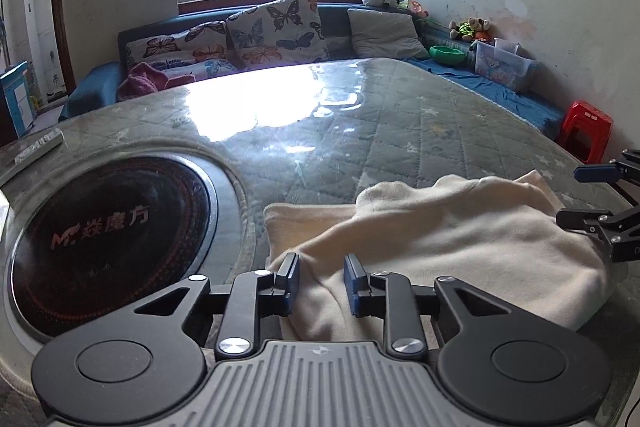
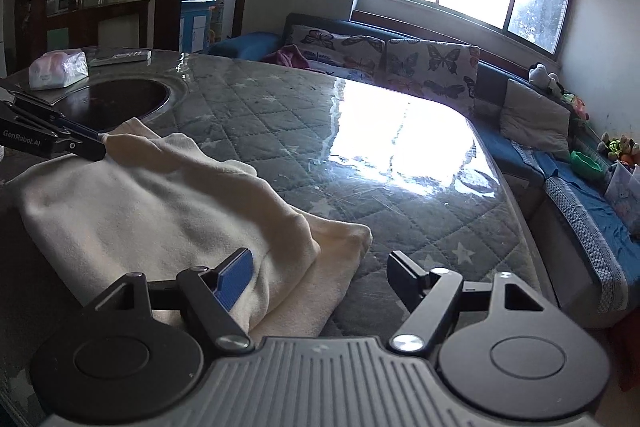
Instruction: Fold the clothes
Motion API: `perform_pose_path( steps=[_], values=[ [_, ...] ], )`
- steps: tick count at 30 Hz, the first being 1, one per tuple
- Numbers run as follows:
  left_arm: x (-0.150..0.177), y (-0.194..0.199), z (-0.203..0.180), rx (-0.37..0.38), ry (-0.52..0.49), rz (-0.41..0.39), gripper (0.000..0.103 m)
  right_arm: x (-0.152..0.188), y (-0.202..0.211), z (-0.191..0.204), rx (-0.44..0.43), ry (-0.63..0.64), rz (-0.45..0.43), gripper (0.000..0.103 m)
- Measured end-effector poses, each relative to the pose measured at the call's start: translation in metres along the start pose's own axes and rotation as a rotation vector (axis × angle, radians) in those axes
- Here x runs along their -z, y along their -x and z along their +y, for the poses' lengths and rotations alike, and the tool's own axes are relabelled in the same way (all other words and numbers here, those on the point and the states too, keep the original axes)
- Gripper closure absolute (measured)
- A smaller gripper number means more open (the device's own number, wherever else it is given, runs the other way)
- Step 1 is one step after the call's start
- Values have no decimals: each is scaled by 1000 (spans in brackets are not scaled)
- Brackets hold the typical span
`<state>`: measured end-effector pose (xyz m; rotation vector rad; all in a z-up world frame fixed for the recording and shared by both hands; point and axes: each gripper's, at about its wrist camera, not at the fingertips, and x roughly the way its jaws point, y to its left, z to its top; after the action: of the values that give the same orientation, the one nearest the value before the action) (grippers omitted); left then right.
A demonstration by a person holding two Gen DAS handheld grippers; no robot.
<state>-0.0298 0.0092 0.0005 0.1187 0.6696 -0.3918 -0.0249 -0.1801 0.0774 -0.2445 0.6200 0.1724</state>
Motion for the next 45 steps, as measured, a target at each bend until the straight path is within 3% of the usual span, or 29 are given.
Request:
perform_pose_path(
  steps=[10,18,26,37,45],
  values=[
    [-20,-33,-14,24,-110,22,81,-35,-26,4,-9,30,-18,30],
    [-21,-48,-9,44,-78,36,80,-44,-68,21,-13,68,57,31],
    [-20,-40,-7,30,-47,31,78,-46,-45,26,-28,64,7,29],
    [-15,-22,-7,-8,-6,26,56,-39,-12,64,-152,80,-41,12],
    [-3,2,4,-31,37,10,51,-25,-18,84,-140,134,-22,1]
  ],
)
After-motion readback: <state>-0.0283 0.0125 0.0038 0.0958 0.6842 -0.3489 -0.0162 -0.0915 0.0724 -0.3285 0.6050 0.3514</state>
